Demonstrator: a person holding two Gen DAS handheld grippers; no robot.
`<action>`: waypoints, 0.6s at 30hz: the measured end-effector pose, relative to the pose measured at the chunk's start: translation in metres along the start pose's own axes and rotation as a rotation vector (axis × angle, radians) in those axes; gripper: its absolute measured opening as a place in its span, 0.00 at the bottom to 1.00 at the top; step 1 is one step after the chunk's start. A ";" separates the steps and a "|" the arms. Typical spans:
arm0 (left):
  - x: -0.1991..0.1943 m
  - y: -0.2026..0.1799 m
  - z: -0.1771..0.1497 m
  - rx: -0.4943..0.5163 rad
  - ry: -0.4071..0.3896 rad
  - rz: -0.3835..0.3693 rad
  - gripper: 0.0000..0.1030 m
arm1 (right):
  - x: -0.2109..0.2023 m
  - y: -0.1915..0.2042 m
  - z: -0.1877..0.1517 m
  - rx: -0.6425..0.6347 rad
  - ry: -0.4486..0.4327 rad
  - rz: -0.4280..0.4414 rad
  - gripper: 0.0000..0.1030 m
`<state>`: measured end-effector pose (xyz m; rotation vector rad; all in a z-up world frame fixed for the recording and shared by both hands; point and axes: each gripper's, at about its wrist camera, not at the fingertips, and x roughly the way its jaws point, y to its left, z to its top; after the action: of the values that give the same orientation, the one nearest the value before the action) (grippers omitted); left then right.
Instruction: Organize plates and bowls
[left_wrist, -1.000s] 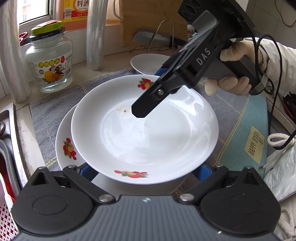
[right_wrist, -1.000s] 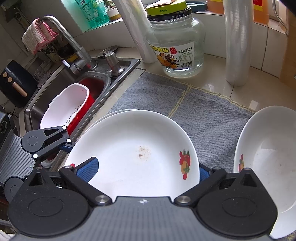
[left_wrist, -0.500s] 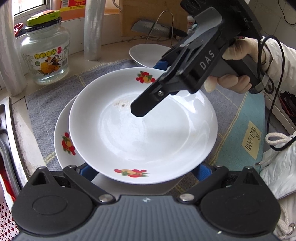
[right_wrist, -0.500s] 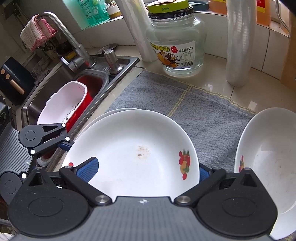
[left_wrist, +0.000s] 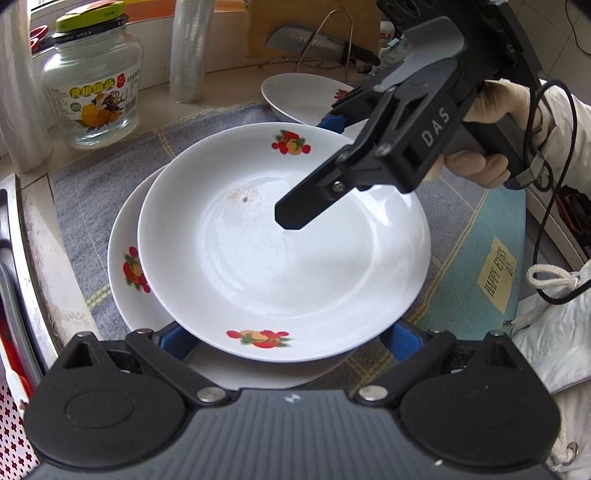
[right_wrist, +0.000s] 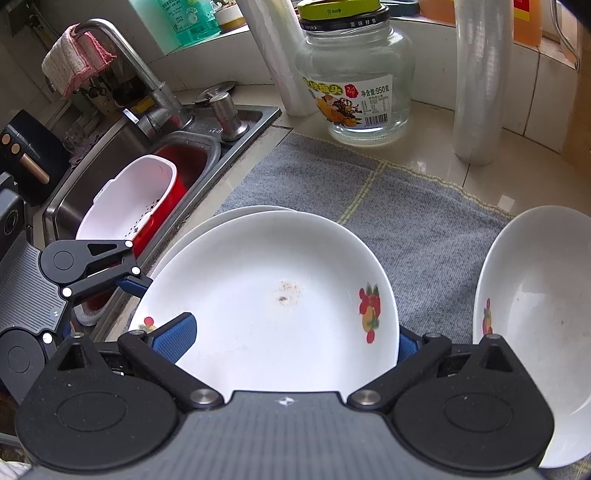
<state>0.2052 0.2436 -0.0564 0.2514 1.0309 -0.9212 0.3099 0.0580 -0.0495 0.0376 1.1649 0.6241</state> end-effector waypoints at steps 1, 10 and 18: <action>0.000 0.000 0.000 -0.001 0.002 -0.001 0.97 | 0.000 0.000 -0.001 0.001 0.000 0.001 1.00; 0.000 -0.002 0.002 -0.011 0.023 -0.001 0.97 | -0.008 -0.001 -0.007 0.034 -0.007 0.022 1.00; -0.003 -0.005 0.002 -0.031 0.026 0.005 0.97 | -0.013 0.002 -0.013 0.039 -0.001 0.018 1.00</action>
<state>0.2019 0.2413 -0.0521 0.2407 1.0676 -0.8986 0.2947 0.0499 -0.0435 0.0819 1.1772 0.6170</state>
